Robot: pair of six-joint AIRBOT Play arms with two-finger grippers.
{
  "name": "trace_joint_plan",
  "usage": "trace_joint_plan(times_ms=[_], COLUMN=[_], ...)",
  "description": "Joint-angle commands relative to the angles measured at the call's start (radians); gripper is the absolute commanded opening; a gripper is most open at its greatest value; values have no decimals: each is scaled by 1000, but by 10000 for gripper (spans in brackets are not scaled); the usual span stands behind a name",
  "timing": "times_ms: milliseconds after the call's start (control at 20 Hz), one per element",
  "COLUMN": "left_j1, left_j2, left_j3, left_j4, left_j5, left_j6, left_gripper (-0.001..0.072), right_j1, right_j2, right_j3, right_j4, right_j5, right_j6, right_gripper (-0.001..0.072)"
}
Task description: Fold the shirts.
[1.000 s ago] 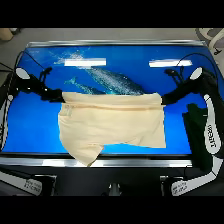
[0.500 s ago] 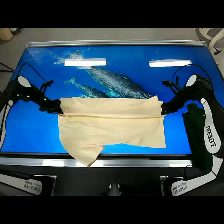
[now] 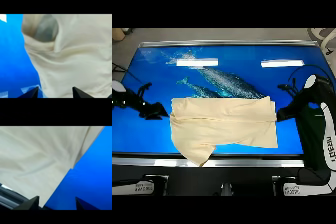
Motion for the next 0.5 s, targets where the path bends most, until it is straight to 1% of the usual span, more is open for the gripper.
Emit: trace_joint_plan(times_ms=[0,100,200,300,450], left_j1=[45,43,43,43,42], left_j2=[203,306,373,395,384], left_j3=[-356,-583,-721,-784,-808], left_j4=[-43,-111,-175,-212,-220], left_j5=[66,115,169,224,290], left_j6=[35,76,95,94,93], left_gripper=[490,489,490,489,489], right_j1=[1,1,1,1,1], right_j2=[100,147,179,197,206], right_j3=[-203,-289,-322,-323,-323], right_j4=[-37,-37,-37,-39,-39], right_j5=[-18,-48,-62,-72,-69], right_j6=[-18,-18,-18,-14,-14], right_gripper=[488,486,486,486,486])
